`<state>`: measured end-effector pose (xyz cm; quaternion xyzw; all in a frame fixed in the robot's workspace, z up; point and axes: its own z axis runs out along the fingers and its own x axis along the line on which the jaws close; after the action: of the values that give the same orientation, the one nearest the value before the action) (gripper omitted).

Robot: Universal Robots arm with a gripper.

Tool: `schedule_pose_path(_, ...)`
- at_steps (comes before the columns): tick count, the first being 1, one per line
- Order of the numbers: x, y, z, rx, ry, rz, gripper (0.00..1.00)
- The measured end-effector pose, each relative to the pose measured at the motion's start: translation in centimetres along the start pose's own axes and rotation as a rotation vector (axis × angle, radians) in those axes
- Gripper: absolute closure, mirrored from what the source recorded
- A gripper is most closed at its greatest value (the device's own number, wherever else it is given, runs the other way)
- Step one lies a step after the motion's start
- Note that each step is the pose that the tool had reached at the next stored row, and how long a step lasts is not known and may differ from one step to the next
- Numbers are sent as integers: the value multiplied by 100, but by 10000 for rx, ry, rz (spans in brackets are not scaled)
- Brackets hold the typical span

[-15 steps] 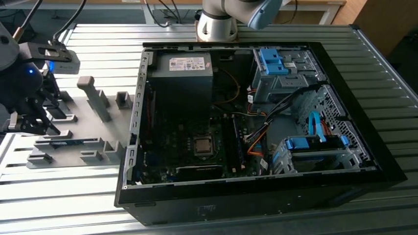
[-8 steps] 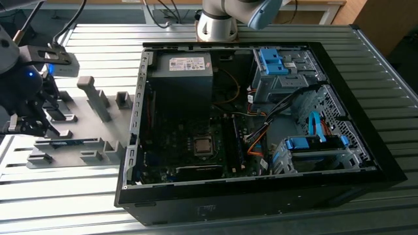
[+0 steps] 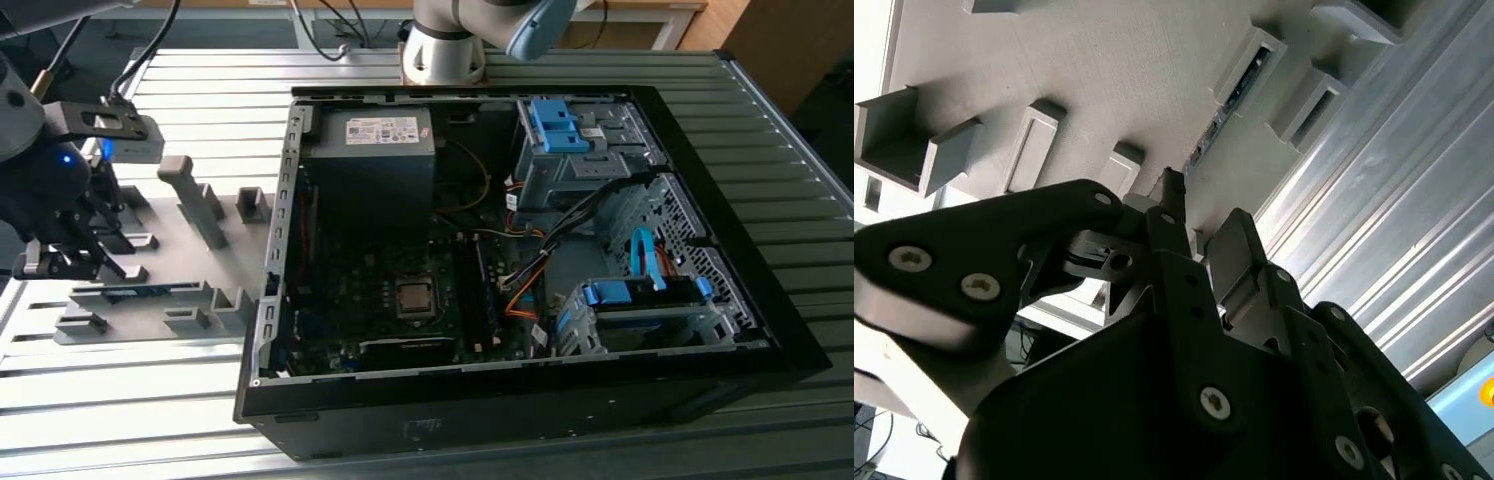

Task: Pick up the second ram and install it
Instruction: 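Pick up the second ram and move it above second insertion slot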

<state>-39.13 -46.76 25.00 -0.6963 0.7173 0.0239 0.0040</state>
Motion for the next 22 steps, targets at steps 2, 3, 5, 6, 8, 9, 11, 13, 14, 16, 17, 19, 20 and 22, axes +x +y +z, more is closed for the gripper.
schedule_pose_path(2, 0, -1, 8, 4, -3, 0, 63)
schedule_pose_path(3, 0, -1, 17, 4, -4, 0, 63)
schedule_pose_path(5, 2, 1, 45, 1, 0, 14, 63)
schedule_pose_path(6, 2, 2, 64, 3, -1, 27, 63)
schedule_pose_path(8, 5, 6, 101, 4, 0, 64, 63)
schedule_pose_path(9, 6, 8, 118, 4, -1, 82, 63)
schedule_pose_path(11, 14, 15, 154, 4, 0, 112, 63)
schedule_pose_path(13, 23, 25, 190, 5, 0, 135, 63)
schedule_pose_path(14, 26, 28, 209, 7, 0, 143, 63)
schedule_pose_path(16, 30, 33, 245, 8, 3, 154, 64)
schedule_pose_path(17, 32, 36, 261, 7, 6, 159, 71)
schedule_pose_path(19, 34, 41, 292, 8, 11, 170, 71)
schedule_pose_path(20, 35, 44, 306, 8, 13, 174, 71)
schedule_pose_path(22, 36, 49, 326, 7, 15, 181, 71)
